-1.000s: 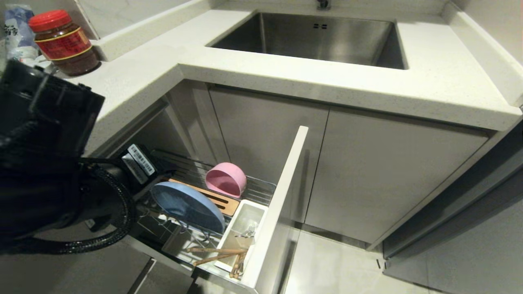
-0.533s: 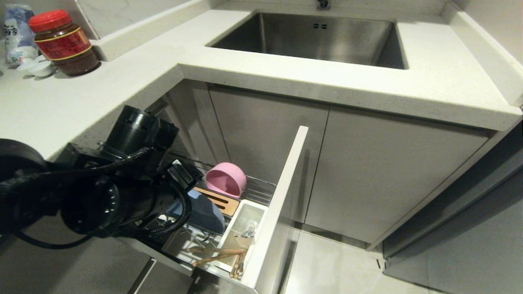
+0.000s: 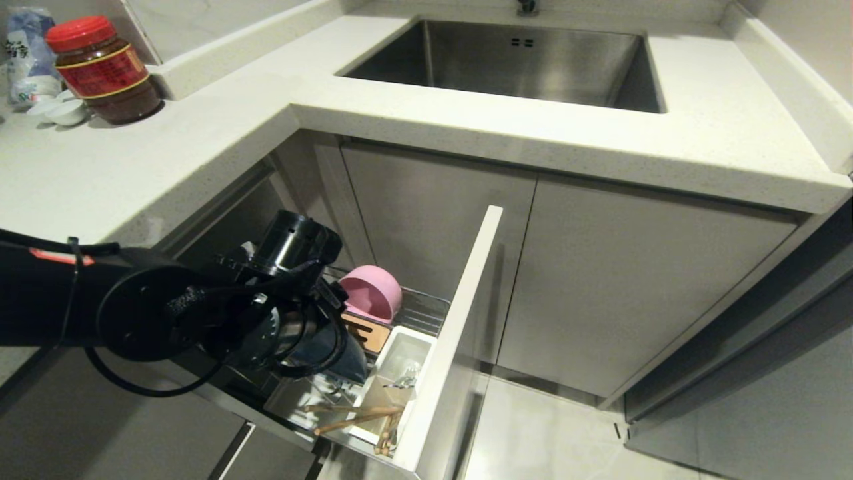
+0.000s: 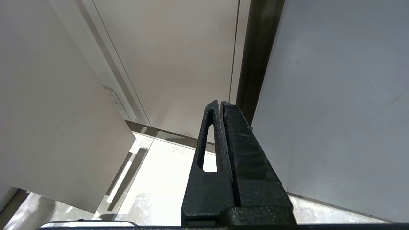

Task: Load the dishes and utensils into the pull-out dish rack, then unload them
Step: Take the plate out of the cupboard

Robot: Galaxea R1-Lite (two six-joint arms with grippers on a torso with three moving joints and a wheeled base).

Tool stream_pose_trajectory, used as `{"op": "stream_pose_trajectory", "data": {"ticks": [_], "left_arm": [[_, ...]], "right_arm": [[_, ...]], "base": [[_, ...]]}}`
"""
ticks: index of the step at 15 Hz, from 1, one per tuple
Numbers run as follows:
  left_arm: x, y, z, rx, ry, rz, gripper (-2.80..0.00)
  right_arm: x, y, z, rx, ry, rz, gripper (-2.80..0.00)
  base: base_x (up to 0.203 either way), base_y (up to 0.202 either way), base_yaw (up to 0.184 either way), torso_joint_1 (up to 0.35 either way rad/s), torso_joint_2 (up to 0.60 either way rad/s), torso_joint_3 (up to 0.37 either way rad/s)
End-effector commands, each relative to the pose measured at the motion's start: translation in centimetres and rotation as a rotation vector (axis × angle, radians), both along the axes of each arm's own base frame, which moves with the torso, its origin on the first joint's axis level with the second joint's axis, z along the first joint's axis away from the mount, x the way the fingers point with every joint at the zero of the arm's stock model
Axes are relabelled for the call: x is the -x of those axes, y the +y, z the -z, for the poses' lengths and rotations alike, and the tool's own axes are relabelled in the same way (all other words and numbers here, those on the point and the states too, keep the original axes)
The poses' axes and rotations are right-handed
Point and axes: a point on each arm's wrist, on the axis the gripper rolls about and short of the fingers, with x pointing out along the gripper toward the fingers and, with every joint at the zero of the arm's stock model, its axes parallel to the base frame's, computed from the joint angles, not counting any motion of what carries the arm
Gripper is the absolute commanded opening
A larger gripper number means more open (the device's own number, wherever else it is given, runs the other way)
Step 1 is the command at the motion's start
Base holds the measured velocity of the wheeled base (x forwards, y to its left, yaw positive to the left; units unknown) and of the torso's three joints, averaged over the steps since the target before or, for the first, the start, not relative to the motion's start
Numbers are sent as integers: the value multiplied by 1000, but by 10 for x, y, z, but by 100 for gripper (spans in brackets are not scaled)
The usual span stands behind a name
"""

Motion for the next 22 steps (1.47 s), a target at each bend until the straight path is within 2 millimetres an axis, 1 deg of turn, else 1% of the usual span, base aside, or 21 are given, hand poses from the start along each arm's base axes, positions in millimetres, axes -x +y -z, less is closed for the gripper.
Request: {"op": "stream_pose_trajectory", "data": {"ticks": [1,6,13,15,17,19,22], "left_arm": [[-3,0,4,-9,12,-11,-280],[1,0,-1,-1,-4,-1,-280],[20,1,-29,56,-86,32,-280],[31,-1,-43,84,-127,60,-280],[46,-4,-64,128,-183,103,-280],[67,-7,-87,159,-214,165,-280],[101,-4,-123,187,-233,265,-280]], "right_arm": [[-2,0,7,0,24,0,-280],[-2,0,7,0,24,0,-280],[-2,0,7,0,25,0,-280],[-2,0,7,0,26,0,-280],[-2,0,7,0,24,0,-280],[-2,0,7,0,24,0,-280],[-2,0,7,0,24,0,-280]], "base": [[0,0,0,0,0,0],[0,0,0,0,0,0],[0,0,0,0,0,0],[0,0,0,0,0,0],[0,0,0,0,0,0],[0,0,0,0,0,0],[0,0,0,0,0,0]]}}
